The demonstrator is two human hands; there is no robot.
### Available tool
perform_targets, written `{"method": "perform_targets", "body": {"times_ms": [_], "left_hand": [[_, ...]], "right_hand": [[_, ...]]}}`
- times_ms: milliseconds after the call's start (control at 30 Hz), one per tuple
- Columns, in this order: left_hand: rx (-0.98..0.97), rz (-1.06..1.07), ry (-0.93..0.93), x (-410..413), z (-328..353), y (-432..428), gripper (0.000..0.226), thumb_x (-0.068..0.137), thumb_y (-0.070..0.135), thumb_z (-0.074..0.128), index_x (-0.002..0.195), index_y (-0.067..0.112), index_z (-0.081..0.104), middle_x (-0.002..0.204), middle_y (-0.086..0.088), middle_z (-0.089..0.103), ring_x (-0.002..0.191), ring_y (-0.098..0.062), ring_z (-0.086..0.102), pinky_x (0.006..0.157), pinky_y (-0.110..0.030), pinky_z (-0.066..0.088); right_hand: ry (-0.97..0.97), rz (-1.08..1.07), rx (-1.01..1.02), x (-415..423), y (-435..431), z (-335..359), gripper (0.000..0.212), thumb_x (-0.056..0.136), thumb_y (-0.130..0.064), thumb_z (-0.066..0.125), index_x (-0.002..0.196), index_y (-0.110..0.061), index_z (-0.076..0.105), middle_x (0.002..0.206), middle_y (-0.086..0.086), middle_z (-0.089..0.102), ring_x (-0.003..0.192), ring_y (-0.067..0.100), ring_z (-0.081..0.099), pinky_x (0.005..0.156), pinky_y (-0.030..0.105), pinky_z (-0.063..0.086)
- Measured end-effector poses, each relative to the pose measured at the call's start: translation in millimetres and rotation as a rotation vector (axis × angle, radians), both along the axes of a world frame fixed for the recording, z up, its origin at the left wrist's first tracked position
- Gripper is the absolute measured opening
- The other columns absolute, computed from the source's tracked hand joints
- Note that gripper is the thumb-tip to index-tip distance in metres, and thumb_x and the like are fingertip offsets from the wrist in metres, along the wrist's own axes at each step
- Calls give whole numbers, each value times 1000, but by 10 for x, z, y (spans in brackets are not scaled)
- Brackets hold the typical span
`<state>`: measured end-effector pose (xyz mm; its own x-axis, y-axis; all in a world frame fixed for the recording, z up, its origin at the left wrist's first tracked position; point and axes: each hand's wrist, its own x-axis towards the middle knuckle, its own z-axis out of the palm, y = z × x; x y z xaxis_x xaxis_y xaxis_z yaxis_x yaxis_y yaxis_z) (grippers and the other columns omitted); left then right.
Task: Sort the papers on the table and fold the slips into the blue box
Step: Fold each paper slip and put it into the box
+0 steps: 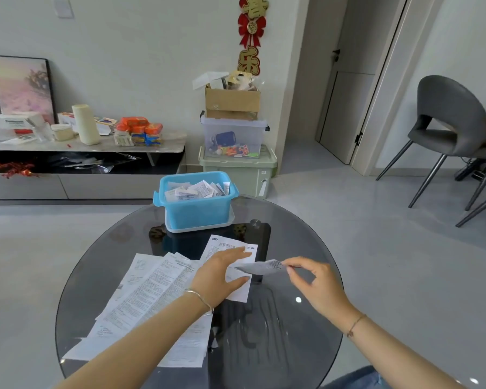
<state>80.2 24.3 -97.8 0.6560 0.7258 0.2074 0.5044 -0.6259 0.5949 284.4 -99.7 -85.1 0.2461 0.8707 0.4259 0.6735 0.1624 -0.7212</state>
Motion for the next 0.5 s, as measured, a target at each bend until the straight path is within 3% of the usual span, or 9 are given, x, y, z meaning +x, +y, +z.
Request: {"method": "perform_targets", "body": {"times_ms": [100, 133, 200, 267, 333, 500], "left_hand": [[241, -102, -95, 20, -15, 4, 21, 86, 26, 68, 105, 31, 73, 115, 7, 69, 109, -13, 63, 92, -34, 53], [370, -180, -105, 30, -19, 4, 16, 82, 21, 67, 95, 26, 76, 102, 4, 73, 95, -16, 69, 77, -34, 59], [601, -317, -64, 49, -28, -9, 6, 74, 18, 70, 76, 20, 76, 77, 1, 73, 68, -17, 71, 50, -28, 57], [723, -438, 33, 64, -64, -8, 20, 59, 17, 89, 71, 22, 74, 73, 5, 72, 65, -13, 69, 48, -26, 56], [673, -489, 149, 42, -122, 3, 36, 45, 25, 95, 74, 25, 74, 77, 10, 73, 68, -9, 70, 53, -22, 57], [560, -504, 279, 23, -270, -38, 32, 55, 34, 92, 80, 29, 73, 74, 14, 71, 61, -6, 67, 46, -18, 54]], "right_hand": [[-70, 20, -43, 91, -27, -48, 25, 86, -7, 67, 93, -30, 73, 95, -32, 67, 98, -9, 61, 87, 4, 42], [-166, 19, -53, 131, -35, -91, 25, 83, -6, 70, 94, -28, 74, 98, -32, 66, 99, -9, 60, 87, 3, 42], [-379, 42, -57, 198, -31, -183, 29, 75, -4, 77, 94, -27, 76, 99, -24, 69, 95, -3, 63, 83, 3, 44], [-529, 109, -59, 207, -22, -246, 31, 67, -6, 82, 89, -27, 76, 93, -17, 73, 84, 1, 67, 74, 7, 48], [-635, 179, -61, 192, -9, -286, 24, 67, -14, 80, 86, -30, 76, 90, -18, 73, 77, 1, 68, 67, 10, 50], [-733, 271, -85, 189, -47, -314, 18, 75, -33, 61, 85, -33, 76, 93, -20, 72, 78, -5, 67, 63, 12, 53]]}}
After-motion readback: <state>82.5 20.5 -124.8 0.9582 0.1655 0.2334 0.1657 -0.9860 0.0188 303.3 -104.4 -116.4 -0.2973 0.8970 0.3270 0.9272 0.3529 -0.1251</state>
